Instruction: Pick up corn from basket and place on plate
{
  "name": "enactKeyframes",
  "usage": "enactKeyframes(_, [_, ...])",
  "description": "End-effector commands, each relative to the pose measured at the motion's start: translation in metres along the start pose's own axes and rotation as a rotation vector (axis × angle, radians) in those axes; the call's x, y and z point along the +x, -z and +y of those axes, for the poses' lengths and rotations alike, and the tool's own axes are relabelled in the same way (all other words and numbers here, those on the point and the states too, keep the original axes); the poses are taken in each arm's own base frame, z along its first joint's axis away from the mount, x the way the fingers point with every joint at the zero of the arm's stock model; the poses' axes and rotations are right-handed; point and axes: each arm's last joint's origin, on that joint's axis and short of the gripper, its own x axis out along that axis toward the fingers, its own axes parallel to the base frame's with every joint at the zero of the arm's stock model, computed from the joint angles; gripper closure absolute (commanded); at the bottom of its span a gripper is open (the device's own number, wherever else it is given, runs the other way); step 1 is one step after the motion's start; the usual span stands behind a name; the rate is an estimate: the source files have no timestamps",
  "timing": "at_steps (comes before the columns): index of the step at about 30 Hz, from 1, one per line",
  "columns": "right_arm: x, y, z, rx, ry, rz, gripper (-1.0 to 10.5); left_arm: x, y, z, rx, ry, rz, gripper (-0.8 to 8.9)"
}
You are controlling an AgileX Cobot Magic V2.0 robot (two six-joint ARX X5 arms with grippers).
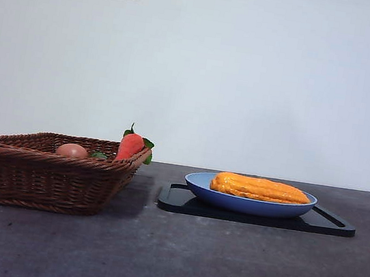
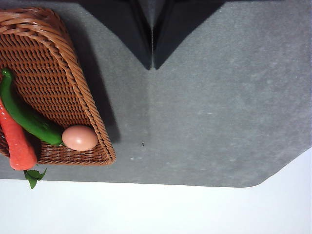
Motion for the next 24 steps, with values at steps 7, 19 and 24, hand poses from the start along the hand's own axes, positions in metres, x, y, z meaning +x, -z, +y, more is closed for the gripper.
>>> enactKeyframes(7, [-0.053, 0.020, -0.035, 0.061, 0.174, -0.235, 9.4, 0.001, 0.008, 0.000, -0.017, -0.002, 0.057, 8.06])
enactKeyframes(19, [-0.145, 0.158, -0.043, 0.161, 0.542, -0.315, 9.4, 0.001, 0.008, 0.000, -0.017, -0.002, 0.057, 8.06])
enactKeyframes(24, [-0.145, 0.214, -0.031, 0.117, 0.602, -0.426, 9.4, 0.001, 0.008, 0.000, -0.017, -0.002, 0.057, 8.06])
